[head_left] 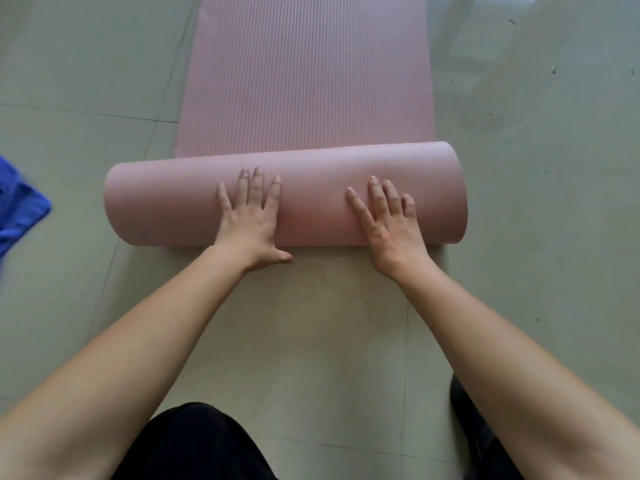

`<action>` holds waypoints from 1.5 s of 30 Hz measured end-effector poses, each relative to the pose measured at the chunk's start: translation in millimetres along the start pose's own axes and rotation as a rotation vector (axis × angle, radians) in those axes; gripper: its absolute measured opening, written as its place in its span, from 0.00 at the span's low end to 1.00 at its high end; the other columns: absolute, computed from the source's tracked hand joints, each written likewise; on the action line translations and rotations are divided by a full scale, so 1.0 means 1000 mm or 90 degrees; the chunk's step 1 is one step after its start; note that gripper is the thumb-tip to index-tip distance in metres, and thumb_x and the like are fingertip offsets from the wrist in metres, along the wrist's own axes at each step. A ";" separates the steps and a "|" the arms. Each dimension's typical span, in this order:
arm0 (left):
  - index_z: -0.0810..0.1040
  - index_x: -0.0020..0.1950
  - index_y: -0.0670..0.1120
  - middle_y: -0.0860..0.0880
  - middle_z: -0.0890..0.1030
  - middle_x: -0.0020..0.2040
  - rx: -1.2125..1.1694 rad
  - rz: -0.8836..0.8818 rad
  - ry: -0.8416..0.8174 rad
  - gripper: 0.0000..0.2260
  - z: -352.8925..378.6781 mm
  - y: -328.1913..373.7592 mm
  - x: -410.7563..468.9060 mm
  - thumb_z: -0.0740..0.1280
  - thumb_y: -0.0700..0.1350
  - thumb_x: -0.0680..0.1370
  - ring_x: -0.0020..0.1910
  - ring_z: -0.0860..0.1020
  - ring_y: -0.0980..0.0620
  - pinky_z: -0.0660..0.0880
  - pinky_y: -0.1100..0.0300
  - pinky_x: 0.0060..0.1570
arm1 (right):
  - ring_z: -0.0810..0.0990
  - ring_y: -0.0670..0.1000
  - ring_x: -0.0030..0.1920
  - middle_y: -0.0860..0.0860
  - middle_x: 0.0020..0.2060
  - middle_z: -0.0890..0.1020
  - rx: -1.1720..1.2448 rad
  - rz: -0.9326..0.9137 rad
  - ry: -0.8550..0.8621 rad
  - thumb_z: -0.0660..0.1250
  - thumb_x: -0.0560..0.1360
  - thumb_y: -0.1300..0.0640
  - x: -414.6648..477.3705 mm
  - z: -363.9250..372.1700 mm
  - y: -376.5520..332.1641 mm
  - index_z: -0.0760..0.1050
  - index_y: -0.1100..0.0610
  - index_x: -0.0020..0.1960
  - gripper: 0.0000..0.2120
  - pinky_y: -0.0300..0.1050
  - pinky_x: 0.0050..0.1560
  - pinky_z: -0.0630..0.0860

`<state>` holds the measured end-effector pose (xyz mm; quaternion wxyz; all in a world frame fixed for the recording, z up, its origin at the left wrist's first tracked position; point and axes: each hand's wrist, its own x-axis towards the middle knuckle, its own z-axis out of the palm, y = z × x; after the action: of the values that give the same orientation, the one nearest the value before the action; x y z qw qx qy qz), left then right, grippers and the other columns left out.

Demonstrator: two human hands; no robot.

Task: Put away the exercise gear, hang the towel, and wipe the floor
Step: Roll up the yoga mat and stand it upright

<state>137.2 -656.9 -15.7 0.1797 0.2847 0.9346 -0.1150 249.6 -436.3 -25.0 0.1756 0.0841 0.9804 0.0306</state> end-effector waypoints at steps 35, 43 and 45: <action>0.47 0.77 0.49 0.39 0.55 0.78 0.085 0.019 0.079 0.41 -0.004 0.064 -0.012 0.69 0.46 0.72 0.77 0.56 0.37 0.56 0.32 0.70 | 0.53 0.58 0.80 0.57 0.81 0.54 0.094 0.116 0.084 0.78 0.63 0.53 -0.039 0.011 0.043 0.48 0.51 0.82 0.57 0.58 0.75 0.52; 0.73 0.59 0.53 0.46 0.82 0.52 -0.090 0.153 -0.056 0.24 -0.077 0.031 -0.006 0.75 0.50 0.65 0.51 0.79 0.42 0.70 0.58 0.41 | 0.45 0.55 0.81 0.54 0.82 0.48 0.223 0.020 -0.092 0.64 0.62 0.34 -0.053 -0.056 0.062 0.45 0.47 0.82 0.55 0.58 0.79 0.41; 0.76 0.60 0.52 0.47 0.82 0.52 -0.158 0.169 -0.137 0.27 -0.096 0.019 -0.003 0.77 0.50 0.62 0.53 0.79 0.44 0.73 0.57 0.43 | 0.50 0.53 0.81 0.54 0.81 0.55 0.278 0.016 -0.120 0.57 0.56 0.30 -0.055 -0.074 0.065 0.50 0.43 0.81 0.56 0.57 0.79 0.44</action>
<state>124.2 -612.5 70.8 0.3258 0.3673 0.8711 -0.0039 284.8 -384.3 69.3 0.2439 0.1345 0.9418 -0.1881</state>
